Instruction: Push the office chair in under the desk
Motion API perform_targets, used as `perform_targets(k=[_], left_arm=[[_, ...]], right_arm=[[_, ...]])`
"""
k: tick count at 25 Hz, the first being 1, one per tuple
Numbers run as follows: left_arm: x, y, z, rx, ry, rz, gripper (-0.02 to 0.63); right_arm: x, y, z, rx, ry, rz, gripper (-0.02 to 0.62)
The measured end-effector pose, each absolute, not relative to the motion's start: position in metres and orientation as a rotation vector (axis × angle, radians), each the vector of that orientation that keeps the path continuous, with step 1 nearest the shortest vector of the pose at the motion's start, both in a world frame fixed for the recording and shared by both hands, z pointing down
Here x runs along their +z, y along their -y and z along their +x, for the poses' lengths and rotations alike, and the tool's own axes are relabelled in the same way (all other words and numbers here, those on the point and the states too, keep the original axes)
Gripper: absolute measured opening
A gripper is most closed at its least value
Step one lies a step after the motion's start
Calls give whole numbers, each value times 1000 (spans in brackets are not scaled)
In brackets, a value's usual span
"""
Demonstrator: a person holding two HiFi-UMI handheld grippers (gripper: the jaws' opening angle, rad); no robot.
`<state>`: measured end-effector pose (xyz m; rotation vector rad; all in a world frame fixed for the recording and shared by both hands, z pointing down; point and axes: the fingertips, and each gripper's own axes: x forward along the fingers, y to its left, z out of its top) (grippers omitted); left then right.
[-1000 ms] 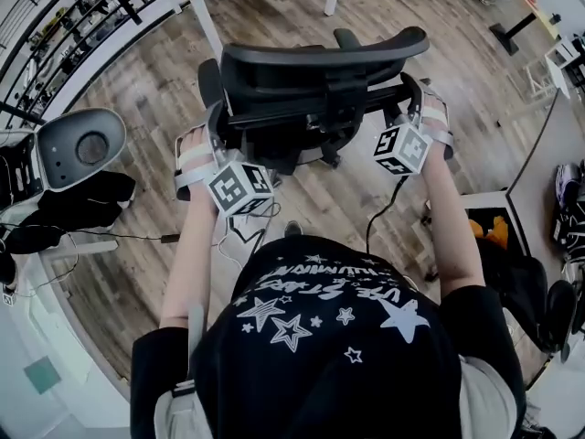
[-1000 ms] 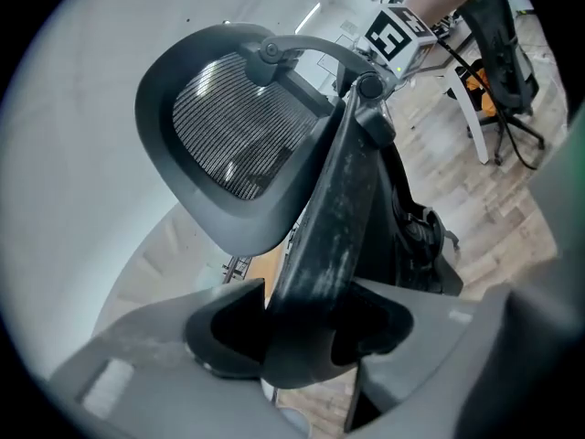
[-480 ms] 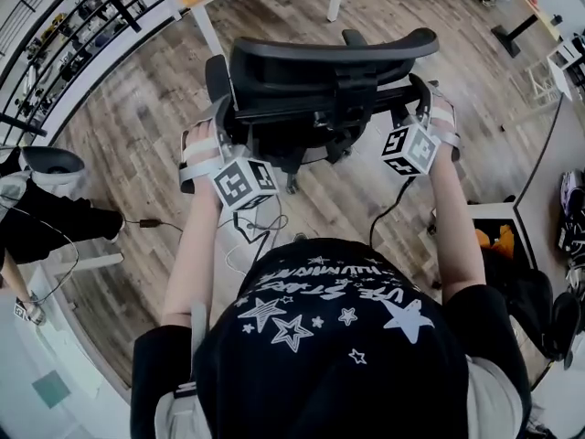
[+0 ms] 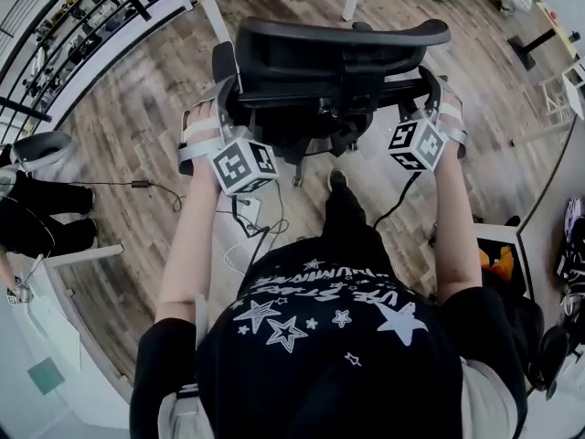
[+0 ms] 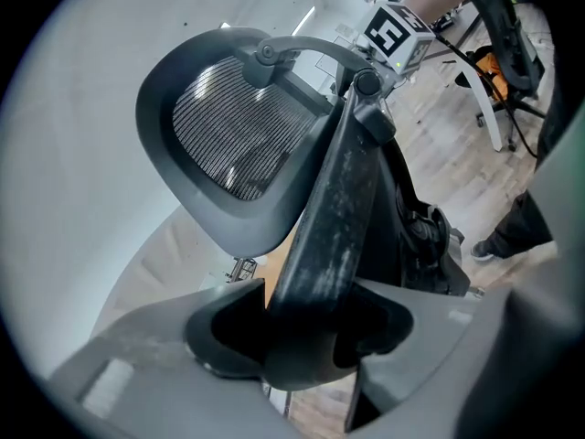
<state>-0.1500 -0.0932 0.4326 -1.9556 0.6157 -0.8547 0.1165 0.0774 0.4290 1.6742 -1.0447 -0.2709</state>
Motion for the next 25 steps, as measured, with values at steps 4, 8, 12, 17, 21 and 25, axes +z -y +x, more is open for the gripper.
perform_targets(k=[4, 8, 12, 17, 21, 25], left_arm=[[435, 127, -136, -843, -611, -1960, 248], [435, 165, -128, -865, -637, -1956, 249], [431, 195, -104, -854, -645, -1952, 249], [431, 216, -80, -851, -631, -1961, 249], [437, 231, -63, -851, -633, -1964, 249], [434, 253, -35, -869, -651, -1965, 249]], right_arm=[[428, -50, 127, -304, 1057, 1690, 272], [425, -14, 134, -356, 1074, 1703, 272], [421, 15, 157, -372, 1082, 1709, 272], [421, 36, 181, -407, 1104, 1715, 272], [426, 49, 195, -424, 1124, 1708, 272], [424, 71, 224, -424, 1164, 1682, 270]])
